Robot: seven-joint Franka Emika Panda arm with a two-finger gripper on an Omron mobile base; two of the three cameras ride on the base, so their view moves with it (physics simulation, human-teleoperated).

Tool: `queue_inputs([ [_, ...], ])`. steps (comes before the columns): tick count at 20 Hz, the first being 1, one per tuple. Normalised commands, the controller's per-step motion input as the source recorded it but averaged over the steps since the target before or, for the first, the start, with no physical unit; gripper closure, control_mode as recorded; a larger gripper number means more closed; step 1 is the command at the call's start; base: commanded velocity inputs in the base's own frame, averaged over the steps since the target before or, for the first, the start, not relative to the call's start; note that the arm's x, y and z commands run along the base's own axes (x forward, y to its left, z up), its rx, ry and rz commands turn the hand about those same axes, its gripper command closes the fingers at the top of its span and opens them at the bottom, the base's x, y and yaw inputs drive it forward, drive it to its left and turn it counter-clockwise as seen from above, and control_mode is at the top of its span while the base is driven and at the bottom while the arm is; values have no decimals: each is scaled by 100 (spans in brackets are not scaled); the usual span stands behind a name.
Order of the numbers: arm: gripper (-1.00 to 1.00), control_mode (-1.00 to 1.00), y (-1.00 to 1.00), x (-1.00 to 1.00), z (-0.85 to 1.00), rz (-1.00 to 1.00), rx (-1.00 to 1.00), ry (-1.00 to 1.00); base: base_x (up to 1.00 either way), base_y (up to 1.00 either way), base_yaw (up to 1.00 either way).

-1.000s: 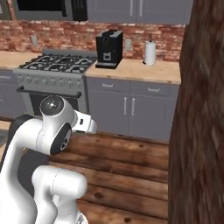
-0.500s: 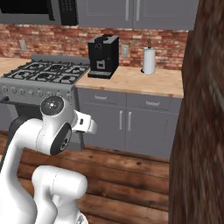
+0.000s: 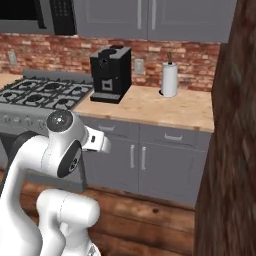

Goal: Retrieve the sausage and cheese from the fridge and place them on the cutting board on the counter.

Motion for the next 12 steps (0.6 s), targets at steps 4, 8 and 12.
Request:
queue_inputs([
  [4, 100, 100, 0, 0, 0, 0, 0, 0, 74, 7, 23],
  [8, 100, 100, 0, 0, 0, 0, 0, 0, 62, 1, 35],
  [12, 100, 100, 0, 0, 0, 0, 0, 0, 52, 0, 43],
])
